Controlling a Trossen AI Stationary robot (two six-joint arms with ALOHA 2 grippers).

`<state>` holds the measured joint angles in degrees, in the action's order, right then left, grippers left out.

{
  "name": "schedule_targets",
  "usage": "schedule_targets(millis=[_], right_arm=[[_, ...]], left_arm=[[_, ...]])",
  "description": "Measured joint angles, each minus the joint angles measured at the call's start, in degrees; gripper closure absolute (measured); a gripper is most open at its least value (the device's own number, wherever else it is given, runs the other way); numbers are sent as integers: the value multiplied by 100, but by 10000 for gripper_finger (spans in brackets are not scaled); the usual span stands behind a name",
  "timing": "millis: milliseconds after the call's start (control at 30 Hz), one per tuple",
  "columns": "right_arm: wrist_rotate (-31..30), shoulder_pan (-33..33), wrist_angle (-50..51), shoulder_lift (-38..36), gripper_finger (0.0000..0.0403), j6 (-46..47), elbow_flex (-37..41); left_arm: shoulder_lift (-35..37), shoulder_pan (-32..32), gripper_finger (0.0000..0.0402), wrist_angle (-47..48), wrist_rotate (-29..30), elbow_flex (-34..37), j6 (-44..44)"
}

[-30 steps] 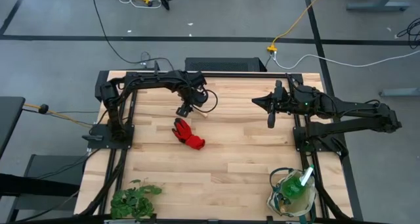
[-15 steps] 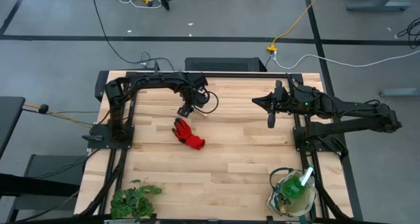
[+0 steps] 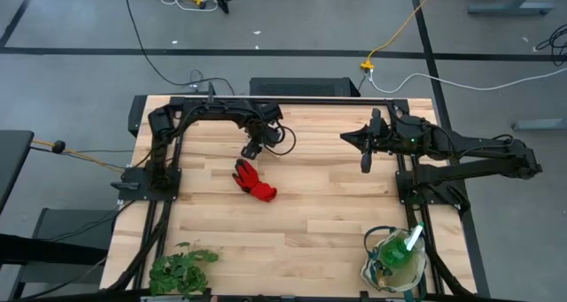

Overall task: Pick & Place Garden tools in Gardening bag
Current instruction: Put the hand rake into the gardening bag

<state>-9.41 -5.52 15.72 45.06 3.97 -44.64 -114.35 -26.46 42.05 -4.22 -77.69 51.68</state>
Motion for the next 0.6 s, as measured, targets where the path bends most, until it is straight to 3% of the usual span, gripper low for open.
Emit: schedule_targets(millis=[233, 600], right_arm=[[-1, 0, 35, -1, 403, 0, 0], [-3, 0, 66, 0, 403, 0, 0]], left_arm=[[-21, -7, 182, -24, 76, -1, 0], [-21, -7, 255, 14, 143, -1, 11]])
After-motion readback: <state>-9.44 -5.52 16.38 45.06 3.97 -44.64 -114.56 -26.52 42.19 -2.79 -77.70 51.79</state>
